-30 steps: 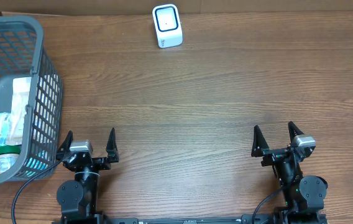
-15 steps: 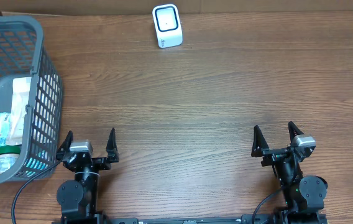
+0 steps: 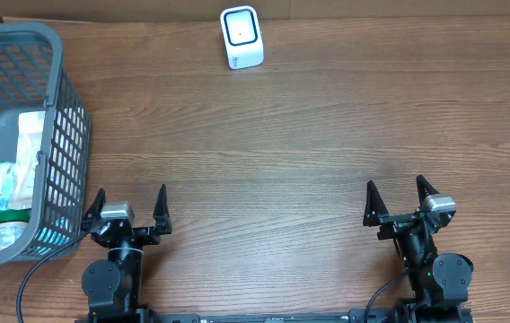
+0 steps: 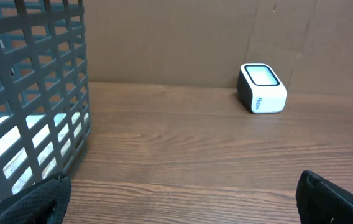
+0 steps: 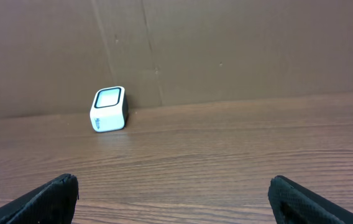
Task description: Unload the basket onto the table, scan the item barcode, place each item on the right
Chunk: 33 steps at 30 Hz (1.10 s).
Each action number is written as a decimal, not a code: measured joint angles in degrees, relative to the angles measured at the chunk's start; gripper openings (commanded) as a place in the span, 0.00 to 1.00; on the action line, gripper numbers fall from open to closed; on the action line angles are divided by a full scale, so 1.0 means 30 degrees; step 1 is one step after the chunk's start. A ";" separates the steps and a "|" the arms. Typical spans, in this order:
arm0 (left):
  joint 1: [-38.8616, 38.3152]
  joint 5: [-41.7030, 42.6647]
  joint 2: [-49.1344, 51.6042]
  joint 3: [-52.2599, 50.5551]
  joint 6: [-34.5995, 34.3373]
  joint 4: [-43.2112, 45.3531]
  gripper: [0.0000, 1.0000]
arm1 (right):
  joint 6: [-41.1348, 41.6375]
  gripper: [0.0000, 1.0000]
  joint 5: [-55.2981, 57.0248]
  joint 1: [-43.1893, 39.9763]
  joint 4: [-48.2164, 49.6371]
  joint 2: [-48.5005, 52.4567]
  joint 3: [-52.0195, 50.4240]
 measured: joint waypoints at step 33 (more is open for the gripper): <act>-0.0007 0.1457 0.7475 1.6262 -0.0488 -1.0907 1.00 | 0.0000 1.00 0.0000 0.0000 -0.0007 -0.0015 0.0000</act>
